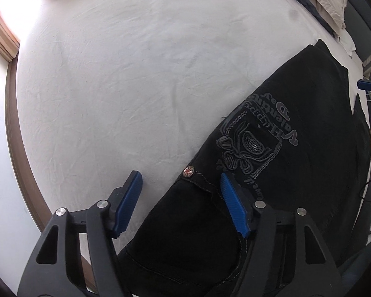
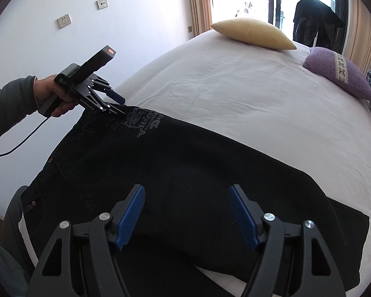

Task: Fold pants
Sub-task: 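Grasp the jeans waistband with the left tool while the right tool grasps the waistband edge, then lift the waistband with both tools and fold it over toward the leg hems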

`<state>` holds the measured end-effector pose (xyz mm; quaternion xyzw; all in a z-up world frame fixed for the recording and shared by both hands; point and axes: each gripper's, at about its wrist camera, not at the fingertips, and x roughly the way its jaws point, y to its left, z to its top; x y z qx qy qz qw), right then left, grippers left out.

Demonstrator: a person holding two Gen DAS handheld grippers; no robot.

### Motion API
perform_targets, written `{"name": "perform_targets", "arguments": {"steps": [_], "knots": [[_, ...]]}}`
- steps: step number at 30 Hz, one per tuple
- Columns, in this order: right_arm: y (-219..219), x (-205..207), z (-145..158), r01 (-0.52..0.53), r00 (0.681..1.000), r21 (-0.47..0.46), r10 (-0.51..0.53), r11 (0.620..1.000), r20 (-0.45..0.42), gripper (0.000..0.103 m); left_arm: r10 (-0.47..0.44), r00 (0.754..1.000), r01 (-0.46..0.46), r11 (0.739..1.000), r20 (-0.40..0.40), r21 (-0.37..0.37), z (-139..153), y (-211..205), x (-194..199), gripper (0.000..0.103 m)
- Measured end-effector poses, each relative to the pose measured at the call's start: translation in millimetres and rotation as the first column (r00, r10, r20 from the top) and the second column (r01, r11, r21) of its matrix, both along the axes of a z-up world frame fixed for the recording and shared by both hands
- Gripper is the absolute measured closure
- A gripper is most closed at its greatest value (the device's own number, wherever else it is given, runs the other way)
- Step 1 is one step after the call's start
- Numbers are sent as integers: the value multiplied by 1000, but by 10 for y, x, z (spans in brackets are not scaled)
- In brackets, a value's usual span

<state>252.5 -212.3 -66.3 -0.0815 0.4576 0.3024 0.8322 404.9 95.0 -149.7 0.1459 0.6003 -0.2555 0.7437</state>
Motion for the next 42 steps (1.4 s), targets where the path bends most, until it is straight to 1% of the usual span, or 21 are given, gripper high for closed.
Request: {"name": "perform_targets", "arguments": {"steps": [1,3,4,5,8,10,13,16,17,20,22,23,26,28,31,34,37,38,39,40,42], "knots": [[36,1,11,-8,1000,-1,8,1000,1,31,-8,1000,8,1000,-6,1,-24,-26,-1,50],[92,26,25,-26,1000,-13,26,1000,8,32,-12,1000,12,1000,-3,6,-45,-96,-25,75],[114,49,33,-34,999,-19,34,999,13,33,-13,1000,13,1000,0,4,-37,-145,-60,79],[141,96,39,-38,999,-25,39,999,18,34,-18,1000,18,1000,7,6,-29,-194,-94,87],[193,222,54,-55,998,-39,57,998,29,36,-31,996,29,999,89,25,49,-275,-260,94],[248,303,67,-75,996,-48,77,996,40,37,-35,982,28,999,184,40,143,-314,-411,96],[388,439,81,-124,991,-77,128,989,49,44,-47,952,29,997,303,65,268,-389,-670,96],[579,601,65,-181,981,-117,188,977,52,51,-130,901,64,984,414,169,315,-500,-937,96],[643,657,53,-199,977,-129,207,971,49,55,-143,891,71,981,431,179,337,-506,-1029,96],[799,809,10,-235,968,-159,245,959,45,59,-156,859,67,979,487,195,369,-552,-1183,96],[881,886,-27,-253,964,-179,264,951,39,60,-169,834,68,976,526,205,390,-604,-1274,96],[924,910,-50,-264,961,-191,275,945,35,60,-173,826,69,976,537,208,395,-632,-1312,96],[1025,959,-143,-307,948,-231,317,923,10,62,-187,814,78,973,549,216,435,-607,-1462,96],[1058,993,-195,-327,942,-245,335,913,-12,62,-188,813,79,973,551,216,462,-488,-1554,96],[1063,1045,-278,-351,935,-273,352,896,-48,67,-184,811,76,974,556,212,514,-358,-1651,96],[1027,1110,-324,-350,935,-304,350,886,-56,67,-194,799,83,973,569,216,568,-284,-1659,96],[996,1170,-346,-357,933,-307,353,882,-70,67,-217,786,93,967,579,236,587,-269,-1683,96],[998,1188,-360,-363,931,-314,358,877,-75,70,-217,786,94,968,579,235,596,-252,-1711,96],[1000,1202,-369,-369,928,-322,363,872,-81,78,-216,786,94,968,580,233,604,-235,-1729,96],[1010,1213,-373,-378,925,-327,370,866,-88,81,-216,786,94,968,579,234,602,-232,-1739,96],[980,1223,-367,-386,922,-324,376,864,-96,83,-214,788,92,968,578,232,604,-221,-1761,96]]}}
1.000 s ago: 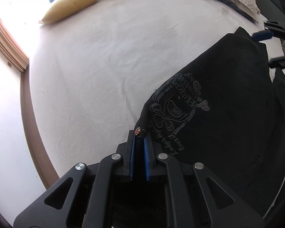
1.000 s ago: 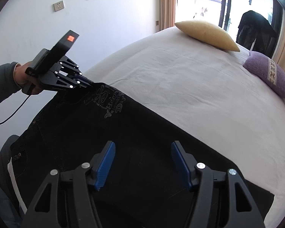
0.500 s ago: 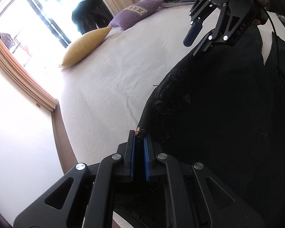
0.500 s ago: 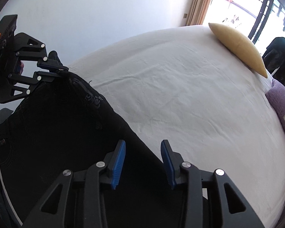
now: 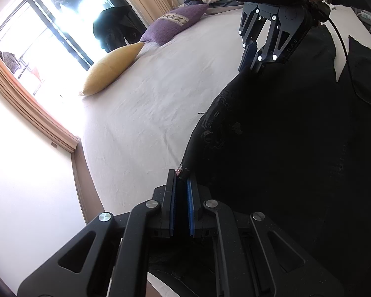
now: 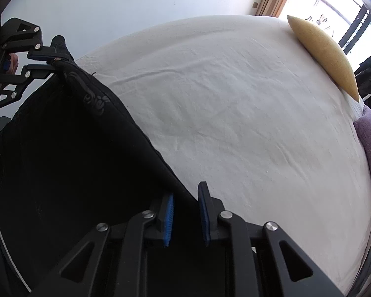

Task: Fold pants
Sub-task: 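Lift the waistband with both tools and fold it over toward the leg hems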

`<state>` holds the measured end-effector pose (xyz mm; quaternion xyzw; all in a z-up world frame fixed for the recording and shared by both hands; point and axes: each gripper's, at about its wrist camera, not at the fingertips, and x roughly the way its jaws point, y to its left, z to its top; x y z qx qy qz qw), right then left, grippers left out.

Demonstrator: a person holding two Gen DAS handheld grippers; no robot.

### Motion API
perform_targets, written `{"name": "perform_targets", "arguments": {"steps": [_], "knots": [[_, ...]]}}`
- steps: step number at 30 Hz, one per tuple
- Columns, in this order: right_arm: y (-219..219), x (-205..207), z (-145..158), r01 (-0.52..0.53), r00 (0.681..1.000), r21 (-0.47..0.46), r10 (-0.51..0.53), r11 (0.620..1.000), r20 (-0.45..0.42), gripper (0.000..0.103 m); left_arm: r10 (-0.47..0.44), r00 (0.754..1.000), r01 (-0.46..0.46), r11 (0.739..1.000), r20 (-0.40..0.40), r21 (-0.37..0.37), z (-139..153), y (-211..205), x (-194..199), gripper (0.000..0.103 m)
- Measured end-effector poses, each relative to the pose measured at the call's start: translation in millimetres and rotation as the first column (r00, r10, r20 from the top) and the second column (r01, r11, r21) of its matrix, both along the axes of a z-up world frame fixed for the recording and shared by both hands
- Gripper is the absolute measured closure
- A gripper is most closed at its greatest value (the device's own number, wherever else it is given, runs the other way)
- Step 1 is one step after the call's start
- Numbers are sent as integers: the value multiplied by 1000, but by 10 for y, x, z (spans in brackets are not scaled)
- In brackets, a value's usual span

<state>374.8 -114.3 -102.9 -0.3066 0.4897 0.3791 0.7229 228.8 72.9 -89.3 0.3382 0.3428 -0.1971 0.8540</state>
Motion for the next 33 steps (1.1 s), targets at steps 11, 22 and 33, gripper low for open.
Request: {"name": "perform_targets", "arguments": {"steps": [11,22,33], "knots": [[-10,-234,109,93,995,50,-94,994,35,99,35,999,-35,999,3,-37,57,-14,-109,97],[3,-773,281,249,963,202,-264,947,52,99,60,998,-59,993,7,-106,225,-111,-574,97],[-167,-1739,407,367,914,324,-403,872,51,99,35,999,-39,984,-23,-174,331,-329,-1391,97]]}}
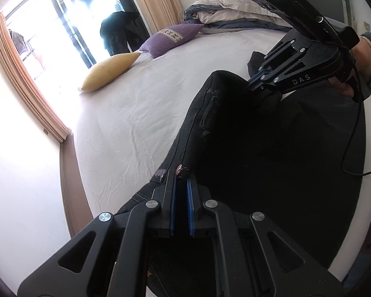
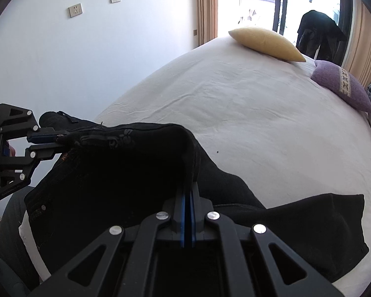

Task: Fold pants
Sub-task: 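Lift the waistband with both tools and fold it over toward the leg hems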

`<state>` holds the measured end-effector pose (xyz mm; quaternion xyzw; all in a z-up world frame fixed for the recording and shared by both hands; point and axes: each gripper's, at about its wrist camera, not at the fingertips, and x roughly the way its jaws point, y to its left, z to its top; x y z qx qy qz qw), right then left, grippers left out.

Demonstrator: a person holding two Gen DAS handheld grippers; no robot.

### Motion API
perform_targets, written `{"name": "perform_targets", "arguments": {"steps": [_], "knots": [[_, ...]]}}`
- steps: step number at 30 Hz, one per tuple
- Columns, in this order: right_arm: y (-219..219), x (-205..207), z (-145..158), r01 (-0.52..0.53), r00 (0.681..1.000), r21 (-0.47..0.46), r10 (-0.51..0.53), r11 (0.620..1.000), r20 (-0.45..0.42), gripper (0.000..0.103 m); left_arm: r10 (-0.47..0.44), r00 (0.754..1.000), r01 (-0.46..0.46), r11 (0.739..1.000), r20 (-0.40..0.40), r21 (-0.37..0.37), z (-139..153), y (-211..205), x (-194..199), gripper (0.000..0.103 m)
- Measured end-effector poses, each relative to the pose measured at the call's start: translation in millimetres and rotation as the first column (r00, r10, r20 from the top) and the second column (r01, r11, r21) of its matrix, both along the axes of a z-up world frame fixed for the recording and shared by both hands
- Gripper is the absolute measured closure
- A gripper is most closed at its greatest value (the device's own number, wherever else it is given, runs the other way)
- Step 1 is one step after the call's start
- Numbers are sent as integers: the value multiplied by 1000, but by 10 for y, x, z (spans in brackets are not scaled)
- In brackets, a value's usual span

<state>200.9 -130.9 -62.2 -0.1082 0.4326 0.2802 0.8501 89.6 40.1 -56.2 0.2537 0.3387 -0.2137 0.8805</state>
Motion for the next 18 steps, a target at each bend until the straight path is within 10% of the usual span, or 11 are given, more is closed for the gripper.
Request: {"name": "perform_targets", "arguments": {"steps": [18], "knots": [[-61,-1523,-445,-4,999,-194,12,981,39,99,-130,985,144,982,-113,126,-678,5,-1208,97]]}}
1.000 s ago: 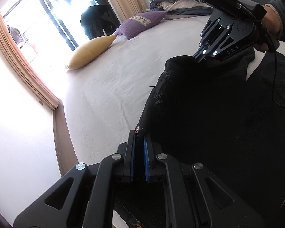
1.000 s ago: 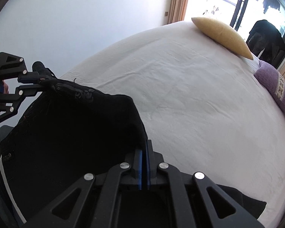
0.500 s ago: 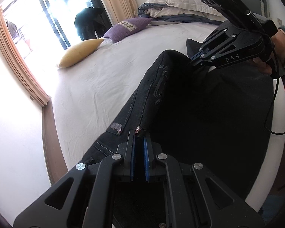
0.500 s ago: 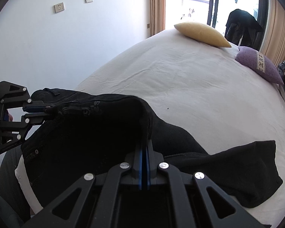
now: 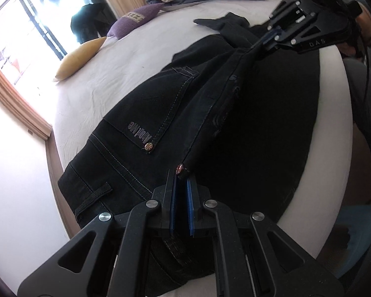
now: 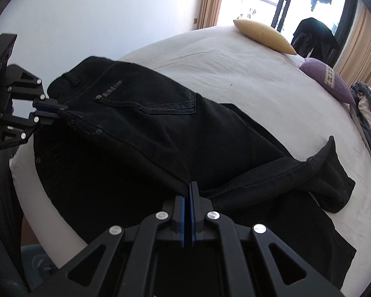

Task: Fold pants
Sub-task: 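Lift the waistband with both tools and fold it over toward the leg hems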

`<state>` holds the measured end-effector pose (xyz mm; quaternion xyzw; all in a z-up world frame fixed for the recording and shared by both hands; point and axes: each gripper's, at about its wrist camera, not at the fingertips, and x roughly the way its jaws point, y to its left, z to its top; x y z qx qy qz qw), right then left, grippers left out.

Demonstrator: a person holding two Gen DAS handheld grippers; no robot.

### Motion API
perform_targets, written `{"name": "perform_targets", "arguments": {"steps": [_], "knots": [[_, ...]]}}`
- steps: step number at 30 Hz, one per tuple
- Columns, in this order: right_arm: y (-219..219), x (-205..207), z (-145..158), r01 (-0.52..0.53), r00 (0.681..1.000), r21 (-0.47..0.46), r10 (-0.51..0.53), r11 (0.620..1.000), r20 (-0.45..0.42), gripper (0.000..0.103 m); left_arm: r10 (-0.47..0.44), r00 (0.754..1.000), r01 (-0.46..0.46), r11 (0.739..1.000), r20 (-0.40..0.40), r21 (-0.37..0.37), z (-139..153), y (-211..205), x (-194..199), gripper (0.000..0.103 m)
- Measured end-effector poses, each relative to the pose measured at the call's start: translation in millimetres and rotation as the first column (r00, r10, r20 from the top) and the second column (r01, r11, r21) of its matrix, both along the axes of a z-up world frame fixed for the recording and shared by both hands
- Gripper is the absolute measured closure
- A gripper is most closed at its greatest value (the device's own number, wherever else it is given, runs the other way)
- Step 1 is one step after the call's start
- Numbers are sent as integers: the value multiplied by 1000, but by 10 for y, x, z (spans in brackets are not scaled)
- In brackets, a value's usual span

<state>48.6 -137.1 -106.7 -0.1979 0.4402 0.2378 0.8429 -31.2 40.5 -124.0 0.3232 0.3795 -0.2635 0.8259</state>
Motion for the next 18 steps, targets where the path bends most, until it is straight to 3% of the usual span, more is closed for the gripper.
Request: {"name": "perform_targets", "arguments": {"steps": [6,11,18], "knots": [[36,-320,-156,-12,1000,-35,12,999,-3,99,-60,998,60,998,-31,9,-83,69,-191,97],[133,-462,-273,-39,999,-119,41,992,14,99,-127,991,129,991,-44,47,-139,105,-277,97],[147,-517,-235,-27,999,-121,29,992,20,99,-128,990,130,991,-56,34,-177,186,-338,97]]}}
